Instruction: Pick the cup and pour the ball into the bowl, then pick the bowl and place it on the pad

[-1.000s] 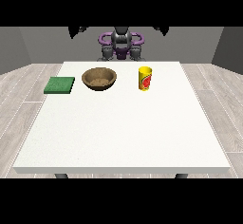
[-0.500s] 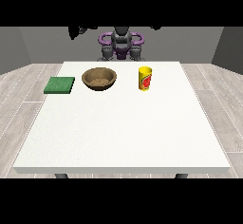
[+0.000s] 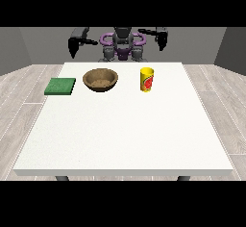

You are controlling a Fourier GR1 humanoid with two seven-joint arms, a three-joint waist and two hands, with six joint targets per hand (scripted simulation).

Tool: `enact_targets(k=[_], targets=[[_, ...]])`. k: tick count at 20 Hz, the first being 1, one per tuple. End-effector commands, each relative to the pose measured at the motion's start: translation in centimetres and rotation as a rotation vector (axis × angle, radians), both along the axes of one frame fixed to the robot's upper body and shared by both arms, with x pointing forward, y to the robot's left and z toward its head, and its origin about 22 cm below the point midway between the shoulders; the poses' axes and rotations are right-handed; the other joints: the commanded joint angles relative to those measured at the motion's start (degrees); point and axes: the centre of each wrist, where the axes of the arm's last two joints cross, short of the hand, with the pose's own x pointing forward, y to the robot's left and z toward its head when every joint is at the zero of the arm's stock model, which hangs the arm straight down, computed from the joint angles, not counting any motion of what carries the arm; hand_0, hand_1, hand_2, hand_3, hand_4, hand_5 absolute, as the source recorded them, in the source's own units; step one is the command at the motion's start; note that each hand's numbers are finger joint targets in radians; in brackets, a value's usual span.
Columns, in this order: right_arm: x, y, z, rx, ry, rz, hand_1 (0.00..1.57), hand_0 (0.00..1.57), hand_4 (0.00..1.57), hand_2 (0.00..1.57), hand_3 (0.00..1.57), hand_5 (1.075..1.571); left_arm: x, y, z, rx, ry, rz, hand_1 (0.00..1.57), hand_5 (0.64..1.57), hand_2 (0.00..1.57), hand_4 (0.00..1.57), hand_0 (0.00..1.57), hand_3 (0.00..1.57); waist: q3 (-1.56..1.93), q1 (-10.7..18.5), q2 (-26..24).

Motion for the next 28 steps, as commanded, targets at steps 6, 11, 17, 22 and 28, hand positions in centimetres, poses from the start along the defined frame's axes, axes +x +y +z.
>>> enact_targets(k=[6,11,17,22,28], targets=[[2.6,-2.5,0.8,-0.039,-0.060,0.052,0.00,0.00,0.00,0.00,0.00,1.560,4.5,1.2,-2.0,0.055,-0.025,0.079,0.00,1.257,0.00,0.00,0.00,0.00,-0.01,-3.6,5.0],[3.3,-2.8,-0.6,-0.029,-0.009,0.016,0.00,0.00,0.00,0.00,0.00,1.562,4.9,-1.1,-5.4,0.065,0.006,0.062,0.00,1.244,0.00,0.00,0.00,0.00,-0.01,-2.4,2.0],[3.2,-7.5,-0.6,0.002,-0.091,0.018,0.00,0.00,0.00,0.00,0.00,1.563,6.2,1.2,-6.7,0.061,-0.082,0.129,0.00,1.238,0.00,0.00,0.00,0.00,-0.01,-3.9,7.2],[4.6,-7.7,0.6,-0.002,-0.110,0.027,0.00,0.00,0.00,0.00,0.00,1.559,7.7,1.0,-8.1,0.054,-0.093,0.137,0.00,1.271,0.00,0.00,0.00,0.00,-0.02,-4.7,9.7],[3.2,-8.0,-1.7,0.002,-0.075,0.046,0.00,0.00,0.00,0.00,0.00,1.559,7.2,1.5,-11.2,0.055,-0.067,0.165,0.00,1.219,0.00,0.00,0.00,0.00,-0.02,-5.5,7.8]])
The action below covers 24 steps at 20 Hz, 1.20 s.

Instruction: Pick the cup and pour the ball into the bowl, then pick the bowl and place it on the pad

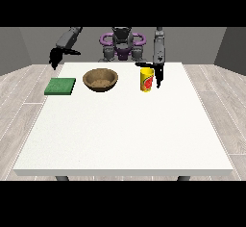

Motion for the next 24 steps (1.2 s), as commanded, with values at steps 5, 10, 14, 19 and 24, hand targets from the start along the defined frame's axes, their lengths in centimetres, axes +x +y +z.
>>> enact_targets(k=[5,10,14,19,24], targets=[[1.3,-1.4,2.1,0.007,-0.049,0.039,0.00,0.00,0.00,0.00,0.00,1.563,0.5,2.7,0.0,0.338,-0.036,0.203,1.29,1.513,1.57,0.80,1.29,1.57,0.10,-2.9,2.6],[1.4,-4.7,4.3,-0.002,-0.120,0.006,0.00,0.00,0.00,0.00,0.00,1.557,0.8,0.3,-1.1,0.356,-0.059,0.261,1.33,1.509,1.57,0.86,1.33,1.57,0.03,-4.7,6.0],[0.7,-5.7,3.6,-0.021,-0.046,0.029,0.00,0.00,0.00,0.00,0.00,1.555,1.9,-0.6,-0.4,0.388,-0.030,0.304,1.35,1.507,1.57,0.90,1.35,1.57,0.04,-5.3,2.1],[-0.6,-6.8,-1.1,0.014,0.170,-0.098,0.00,0.00,0.00,0.06,0.00,1.558,1.9,-3.6,0.4,0.576,0.053,0.206,1.37,1.532,1.57,1.02,1.37,1.57,0.18,1.5,-11.3],[-4.2,-10.9,-4.2,0.015,0.251,-0.179,0.00,0.00,0.00,0.00,0.00,1.560,2.4,-8.5,2.2,0.708,0.078,0.140,1.40,1.571,1.57,1.09,1.40,1.57,0.16,6.1,-14.9]])
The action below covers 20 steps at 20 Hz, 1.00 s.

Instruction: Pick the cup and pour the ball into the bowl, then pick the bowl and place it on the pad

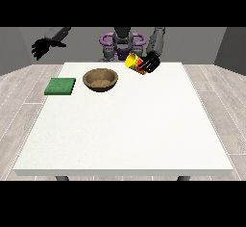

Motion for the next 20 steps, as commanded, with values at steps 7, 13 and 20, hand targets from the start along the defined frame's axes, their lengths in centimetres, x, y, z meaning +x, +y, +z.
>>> enact_targets(k=[7,13,20], targets=[[-4.9,-4.9,-3.3,0.010,0.052,-0.097,0.00,0.00,0.00,0.00,0.00,1.560,0.9,-4.0,3.8,0.218,0.043,-0.046,1.38,1.567,1.57,1.14,1.38,1.57,-0.08,5.8,-3.8],[-3.1,-2.7,-4.1,0.037,0.055,-0.123,0.00,0.00,0.00,0.00,0.00,1.552,-0.8,-7.9,1.9,0.411,-0.024,-0.054,1.33,1.569,1.57,1.02,1.33,1.57,-0.09,6.3,-2.8],[-1.8,-2.5,-3.7,0.021,0.099,-0.074,0.00,0.00,0.00,0.00,0.00,1.551,-2.3,-13.2,4.6,0.564,-0.018,-0.062,0.68,1.571,1.57,0.89,0.68,1.53,-0.09,4.7,-5.1]])
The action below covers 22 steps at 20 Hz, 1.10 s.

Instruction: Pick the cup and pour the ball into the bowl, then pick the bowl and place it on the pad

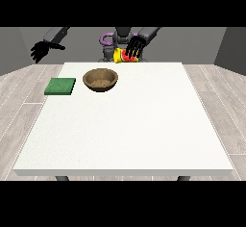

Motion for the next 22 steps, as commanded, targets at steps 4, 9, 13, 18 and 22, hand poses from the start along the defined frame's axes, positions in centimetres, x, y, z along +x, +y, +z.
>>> enact_targets(k=[4,9,13,18,22], targets=[[3.8,0.3,3.3,-0.048,-0.035,0.017,0.00,0.00,0.00,0.00,0.18,1.534,-0.2,-4.0,3.6,0.169,-0.124,-0.009,0.55,1.565,1.57,0.93,0.55,1.57,-0.01,-0.7,3.9],[6.1,4.4,2.4,-0.047,-0.019,0.061,0.00,0.00,0.00,0.00,0.34,1.525,-2.7,-4.2,0.1,0.295,-0.144,-0.033,0.43,1.571,1.57,0.90,0.43,1.57,-0.06,-1.7,2.6],[6.9,5.2,2.8,-0.032,0.004,0.076,0.00,0.00,0.00,0.00,0.27,1.528,-2.5,-5.0,1.1,0.388,-0.161,-0.029,0.38,1.569,1.57,0.84,0.38,1.57,-0.06,-3.8,1.8],[8.4,6.9,3.4,0.009,-0.036,0.128,0.00,0.00,0.00,0.00,0.28,1.523,-3.2,-5.8,0.3,0.575,-0.159,-0.083,0.05,1.495,1.57,1.09,0.05,1.57,-0.05,-5.5,3.8],[7.0,5.3,2.5,0.018,-0.047,0.104,0.00,0.00,0.00,0.00,0.16,1.516,-1.3,-5.7,3.2,0.689,-0.196,-0.125,0.00,1.395,1.57,1.25,0.00,1.57,-0.03,-4.6,4.9]])
